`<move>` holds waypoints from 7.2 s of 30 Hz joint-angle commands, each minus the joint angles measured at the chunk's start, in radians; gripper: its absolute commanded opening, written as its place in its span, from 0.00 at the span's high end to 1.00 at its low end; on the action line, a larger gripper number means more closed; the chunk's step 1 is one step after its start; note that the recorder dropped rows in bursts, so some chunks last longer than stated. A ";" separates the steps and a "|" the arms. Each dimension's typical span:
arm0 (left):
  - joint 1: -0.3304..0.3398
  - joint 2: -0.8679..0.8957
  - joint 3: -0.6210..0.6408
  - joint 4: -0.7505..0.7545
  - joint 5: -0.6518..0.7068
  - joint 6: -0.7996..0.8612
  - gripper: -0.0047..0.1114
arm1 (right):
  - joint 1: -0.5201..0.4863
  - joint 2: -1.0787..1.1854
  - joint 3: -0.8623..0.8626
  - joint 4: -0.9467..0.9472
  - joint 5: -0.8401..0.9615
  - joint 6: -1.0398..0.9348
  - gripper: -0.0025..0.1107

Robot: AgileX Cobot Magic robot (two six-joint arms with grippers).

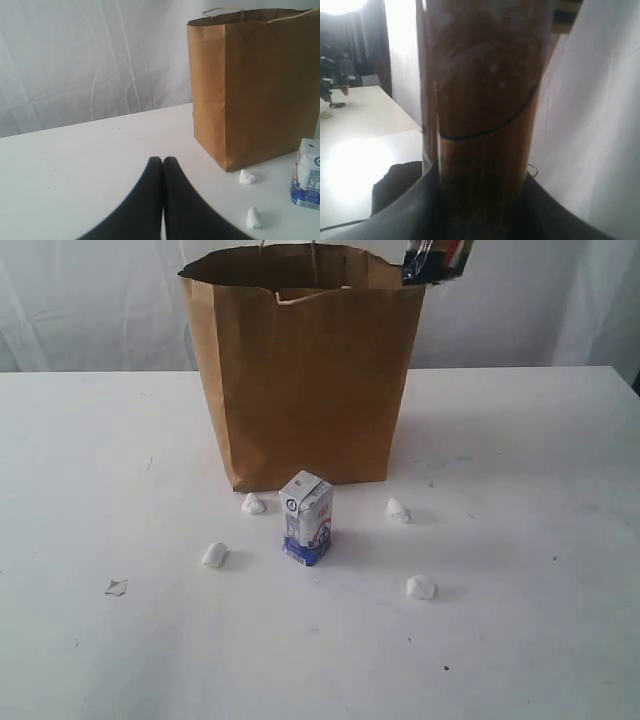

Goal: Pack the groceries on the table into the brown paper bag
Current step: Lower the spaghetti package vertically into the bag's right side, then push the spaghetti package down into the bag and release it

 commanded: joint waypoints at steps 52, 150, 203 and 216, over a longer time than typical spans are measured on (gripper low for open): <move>0.003 -0.005 0.006 0.014 -0.006 -0.001 0.96 | 0.091 0.117 -0.182 0.041 0.019 -0.216 0.98; 0.003 -0.005 0.006 0.014 -0.006 -0.001 0.96 | 0.064 0.063 -0.183 0.088 0.019 0.159 0.98; 0.003 -0.005 0.006 0.014 -0.006 -0.001 0.96 | 0.068 0.169 -0.181 0.088 -0.103 0.143 0.98; 0.003 -0.005 0.006 0.014 -0.006 -0.001 0.96 | 0.078 0.194 -0.181 0.088 0.006 0.048 0.75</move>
